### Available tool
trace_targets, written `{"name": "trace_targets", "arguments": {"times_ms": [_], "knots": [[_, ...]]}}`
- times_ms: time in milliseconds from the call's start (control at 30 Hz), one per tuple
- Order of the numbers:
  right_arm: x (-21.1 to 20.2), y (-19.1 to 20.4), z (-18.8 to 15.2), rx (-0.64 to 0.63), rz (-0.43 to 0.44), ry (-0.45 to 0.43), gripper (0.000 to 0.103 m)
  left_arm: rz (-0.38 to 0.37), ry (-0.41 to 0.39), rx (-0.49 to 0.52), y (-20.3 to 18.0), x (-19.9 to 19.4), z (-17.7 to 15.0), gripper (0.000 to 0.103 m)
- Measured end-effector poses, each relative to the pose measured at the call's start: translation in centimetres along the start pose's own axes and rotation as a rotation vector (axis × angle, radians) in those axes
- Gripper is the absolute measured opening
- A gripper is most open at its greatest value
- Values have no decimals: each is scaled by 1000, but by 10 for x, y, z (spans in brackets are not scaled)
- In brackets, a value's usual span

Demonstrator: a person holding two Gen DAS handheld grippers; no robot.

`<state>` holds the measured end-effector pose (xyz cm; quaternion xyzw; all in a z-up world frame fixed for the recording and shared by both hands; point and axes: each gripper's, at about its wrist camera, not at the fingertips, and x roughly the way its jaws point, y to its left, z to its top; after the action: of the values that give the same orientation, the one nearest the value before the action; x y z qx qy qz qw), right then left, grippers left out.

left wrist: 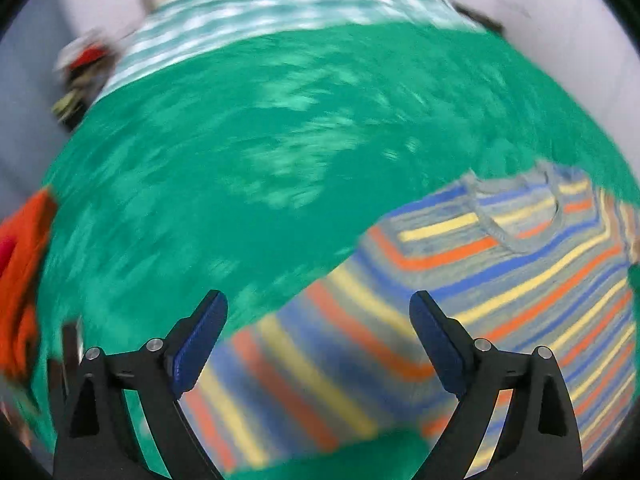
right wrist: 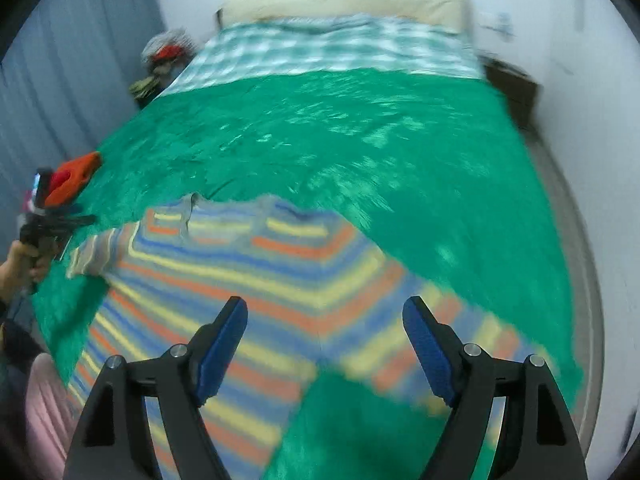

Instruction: Fold small clothes

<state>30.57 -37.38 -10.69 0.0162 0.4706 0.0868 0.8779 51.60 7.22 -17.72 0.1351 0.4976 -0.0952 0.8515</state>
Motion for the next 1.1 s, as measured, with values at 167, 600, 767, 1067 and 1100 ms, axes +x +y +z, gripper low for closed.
{"name": "trace_targets", "arguments": {"times_ms": [167, 600, 767, 1067, 1100], "knots": [[75, 14, 54, -133, 29, 104, 79, 8, 57, 187, -40, 58, 36, 93], [208, 7, 60, -269, 1, 349, 12, -45, 98, 384, -79, 88, 42, 6], [178, 3, 62, -210, -127, 193, 5, 98, -38, 339, -90, 84, 59, 6], [184, -10, 44, -66, -249, 200, 64, 298, -95, 281, -100, 66, 42, 84], [169, -14, 42, -53, -240, 171, 66, 291, -116, 269, -96, 53, 37, 84]]}}
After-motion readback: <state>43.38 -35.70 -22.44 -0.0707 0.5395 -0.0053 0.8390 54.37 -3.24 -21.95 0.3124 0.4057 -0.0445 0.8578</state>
